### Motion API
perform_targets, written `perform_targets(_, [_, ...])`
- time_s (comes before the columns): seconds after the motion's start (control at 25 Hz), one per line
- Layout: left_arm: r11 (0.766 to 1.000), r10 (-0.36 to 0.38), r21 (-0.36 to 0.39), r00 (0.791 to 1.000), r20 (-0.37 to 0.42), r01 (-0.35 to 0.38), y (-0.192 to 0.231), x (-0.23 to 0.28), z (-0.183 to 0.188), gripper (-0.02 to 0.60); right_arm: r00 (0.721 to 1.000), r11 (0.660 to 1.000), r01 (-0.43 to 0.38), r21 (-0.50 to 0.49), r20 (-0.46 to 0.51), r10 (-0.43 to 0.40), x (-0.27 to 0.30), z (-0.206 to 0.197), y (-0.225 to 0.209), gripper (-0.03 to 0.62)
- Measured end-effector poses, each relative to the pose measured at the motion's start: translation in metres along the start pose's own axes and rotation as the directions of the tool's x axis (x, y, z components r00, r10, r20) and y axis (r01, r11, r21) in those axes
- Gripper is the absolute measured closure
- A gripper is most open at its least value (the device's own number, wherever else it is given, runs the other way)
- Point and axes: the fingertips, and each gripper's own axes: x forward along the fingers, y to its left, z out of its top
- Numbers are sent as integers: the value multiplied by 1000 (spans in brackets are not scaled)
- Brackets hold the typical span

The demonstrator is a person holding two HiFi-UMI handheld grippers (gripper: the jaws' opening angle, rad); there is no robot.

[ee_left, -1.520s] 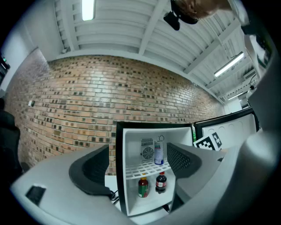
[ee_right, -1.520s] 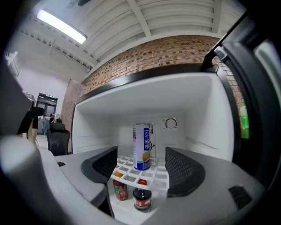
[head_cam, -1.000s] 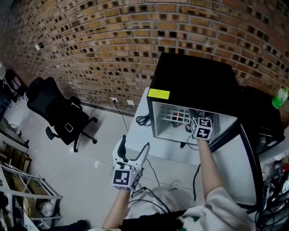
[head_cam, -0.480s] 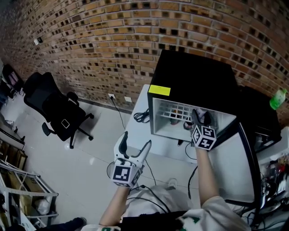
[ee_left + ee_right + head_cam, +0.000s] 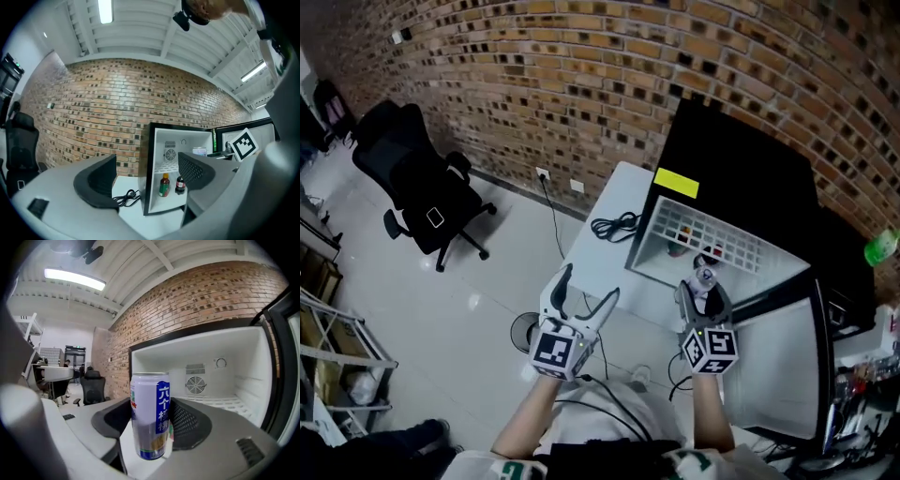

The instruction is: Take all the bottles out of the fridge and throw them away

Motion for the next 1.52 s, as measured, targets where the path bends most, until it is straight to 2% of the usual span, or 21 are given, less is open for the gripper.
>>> perform_targets(0.12, [999,34,-1,999,-18,-34,28,-22,-12,184,995,996,-90,5,-49,90,7,-24,51,330])
perform_targets(0.2, [996,89,-6,996,-30,-89,51,-44,-27,184,980,984,-178,8,-93,178,17,-45,92,330])
perform_targets(0.32, [977,211,-29,975,-62,-213,86,-85,-54,185,920,937,-349,5,-188,343,38,-81,155,329])
perform_targets(0.4, [961,270,-46,959,-82,-274,108,-111,-75,191,870,900,-436,8,-254,423,50,-109,195,330])
perform_targets(0.48, [932,340,-97,935,-104,-349,132,-138,-94,192,807,857,-515,18,-326,492,60,-143,237,330])
perform_targets(0.56, [906,390,-120,910,-140,-407,154,-167,-123,192,732,807,-590,24,-405,548,69,-186,278,330])
perform_targets(0.68, [876,438,-114,872,-218,-469,184,-208,-186,192,603,722,-692,23,-532,594,80,-268,334,330])
perform_targets(0.8, [827,484,-152,823,-298,-541,210,-242,-255,192,480,653,-757,37,-647,593,91,-360,375,330])
perform_targets(0.92, [765,522,-204,774,-359,-611,234,-267,-327,193,386,602,-798,40,-733,561,109,-459,406,330])
perform_targets(0.96, [752,527,-214,763,-374,-624,242,-273,-352,193,364,590,-806,42,-752,550,118,-492,416,330])
perform_targets(1.08, [747,518,-209,750,-412,-631,261,-290,-433,193,325,567,-823,38,-788,523,149,-590,449,330])
perform_targets(1.16, [732,514,-222,736,-441,-644,265,-300,-480,193,297,560,-828,32,-822,486,162,-657,465,330])
perform_targets(1.28, [721,509,-220,718,-475,-657,271,-317,-542,193,231,525,-851,18,-885,405,171,-745,488,330])
perform_targets(1.4, [697,514,-237,702,-493,-677,283,-327,-581,193,175,461,-888,-14,-935,308,184,-811,502,329])
perform_targets(1.44, [689,516,-242,697,-498,-683,284,-329,-589,193,153,455,-890,-11,-948,278,185,-828,502,329])
perform_targets(1.52, [675,522,-244,685,-508,-696,284,-332,-598,193,120,472,-882,2,-966,229,183,-854,498,329])
